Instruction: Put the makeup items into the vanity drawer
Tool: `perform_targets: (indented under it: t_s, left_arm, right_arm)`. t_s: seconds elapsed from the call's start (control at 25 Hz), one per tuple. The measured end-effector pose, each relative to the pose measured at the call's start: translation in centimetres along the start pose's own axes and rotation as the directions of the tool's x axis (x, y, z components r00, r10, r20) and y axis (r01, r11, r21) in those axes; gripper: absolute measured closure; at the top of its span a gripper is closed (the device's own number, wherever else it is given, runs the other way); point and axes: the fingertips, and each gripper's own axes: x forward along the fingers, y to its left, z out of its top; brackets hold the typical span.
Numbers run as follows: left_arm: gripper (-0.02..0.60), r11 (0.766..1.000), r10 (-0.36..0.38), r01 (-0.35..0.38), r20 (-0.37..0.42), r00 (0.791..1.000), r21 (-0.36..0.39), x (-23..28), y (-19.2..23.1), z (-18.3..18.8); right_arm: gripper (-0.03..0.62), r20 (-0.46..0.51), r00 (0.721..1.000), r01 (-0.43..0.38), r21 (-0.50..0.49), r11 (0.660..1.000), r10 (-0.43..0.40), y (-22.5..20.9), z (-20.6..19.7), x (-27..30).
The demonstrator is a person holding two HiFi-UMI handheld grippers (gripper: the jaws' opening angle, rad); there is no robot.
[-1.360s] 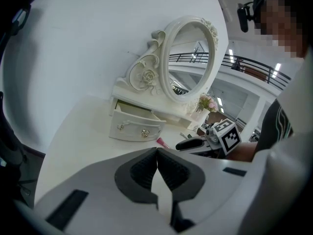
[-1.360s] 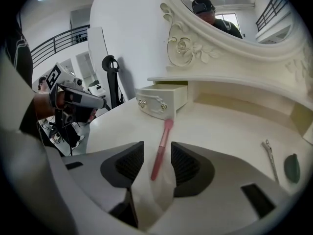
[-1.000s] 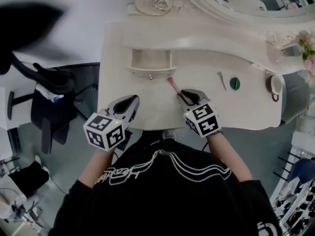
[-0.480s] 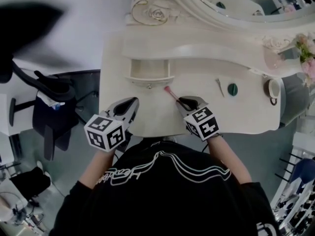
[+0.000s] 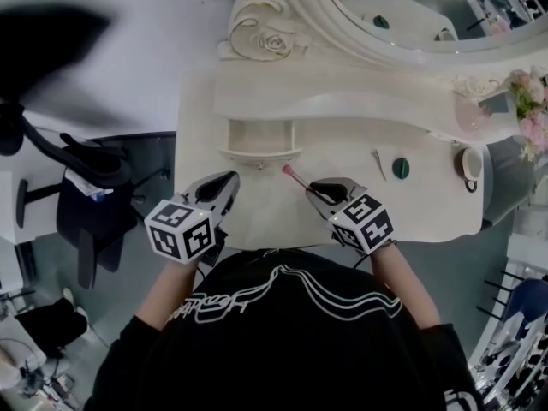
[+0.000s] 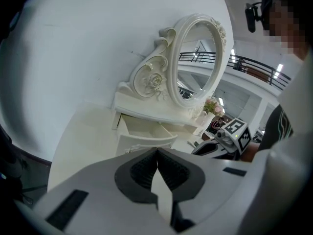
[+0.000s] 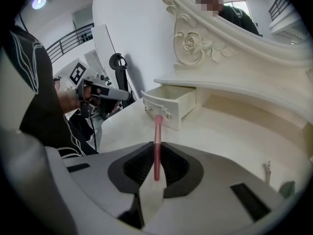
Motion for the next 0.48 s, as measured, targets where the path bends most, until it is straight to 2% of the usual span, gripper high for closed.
perform_targets:
  t_s: [0.2,0.48]
  left_arm:
    - [0.558,1.000,-0.007,0.007,0.014,1.000,0.007,0.1,0.1,1.3]
    - [0.558,1.000,-0.008,0.007,0.033,0.999,0.011,-0.5,0.4,2.5]
  right_arm:
    - [0.530,0.031,0.999,-0.027,-0.054,0.998,0.029,1.2,2.6,-1.8]
    - [0.530,0.097,0.995,-0.004,-0.151,0.989,0.019,2.0,7.2,-3.8]
